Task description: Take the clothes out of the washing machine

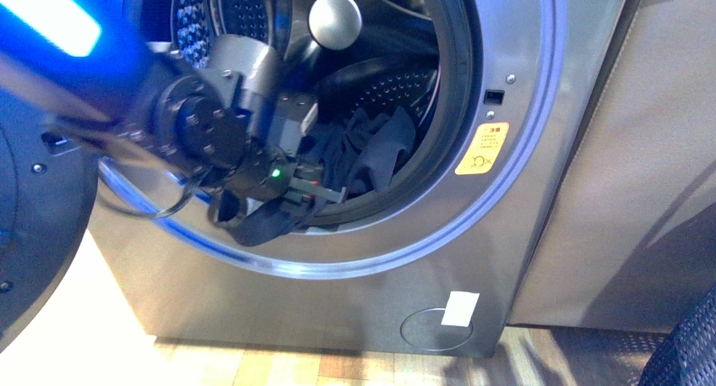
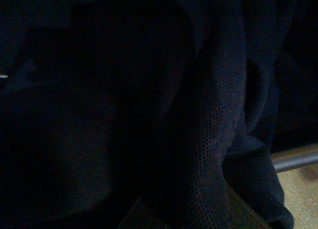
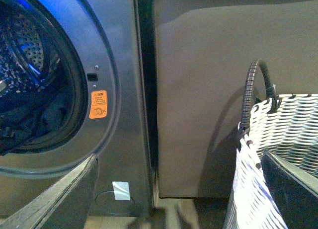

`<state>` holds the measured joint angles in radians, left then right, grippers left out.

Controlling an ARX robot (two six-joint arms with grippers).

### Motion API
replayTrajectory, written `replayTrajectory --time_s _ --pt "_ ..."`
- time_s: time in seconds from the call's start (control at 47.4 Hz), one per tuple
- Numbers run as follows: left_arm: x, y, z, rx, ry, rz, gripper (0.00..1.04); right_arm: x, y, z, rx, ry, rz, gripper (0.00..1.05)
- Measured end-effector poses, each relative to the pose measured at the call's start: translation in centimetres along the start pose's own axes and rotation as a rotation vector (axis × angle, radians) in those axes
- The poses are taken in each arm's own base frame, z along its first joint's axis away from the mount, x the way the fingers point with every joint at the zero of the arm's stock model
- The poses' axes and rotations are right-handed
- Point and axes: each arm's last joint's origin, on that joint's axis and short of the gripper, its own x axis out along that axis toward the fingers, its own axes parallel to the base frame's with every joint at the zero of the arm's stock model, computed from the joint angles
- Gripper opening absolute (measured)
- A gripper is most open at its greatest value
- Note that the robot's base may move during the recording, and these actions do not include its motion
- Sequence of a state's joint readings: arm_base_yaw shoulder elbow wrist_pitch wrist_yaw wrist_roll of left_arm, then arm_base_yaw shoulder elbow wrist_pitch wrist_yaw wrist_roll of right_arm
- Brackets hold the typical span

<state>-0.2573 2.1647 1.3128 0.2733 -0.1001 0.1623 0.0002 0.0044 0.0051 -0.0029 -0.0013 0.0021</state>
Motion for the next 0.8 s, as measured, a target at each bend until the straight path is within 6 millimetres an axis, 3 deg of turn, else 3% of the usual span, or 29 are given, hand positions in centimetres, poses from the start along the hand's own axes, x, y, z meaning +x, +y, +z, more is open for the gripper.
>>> replayTrajectory --time_s 0.485,0.548,0.675,0.802 --pt "-12.9 1.6 1.9 -0.008 -0.237 -0.133 0.07 0.0 0.0 0.0 0.000 0.000 0.000 0.97" --pt "-15.0 2.1 2.5 -0.006 -0.273 -0.144 0.07 0.0 0.0 0.0 0.000 0.000 0.000 0.97" --pt "-21.2 3.2 4.8 0.030 -0.381 -0.174 0.07 0.0 0.0 0.0 0.000 0.000 0.000 0.97" --pt "-24.8 3.6 6.5 0.066 -0.439 -0.207 0.07 0.0 0.0 0.0 0.000 0.000 0.000 0.97"
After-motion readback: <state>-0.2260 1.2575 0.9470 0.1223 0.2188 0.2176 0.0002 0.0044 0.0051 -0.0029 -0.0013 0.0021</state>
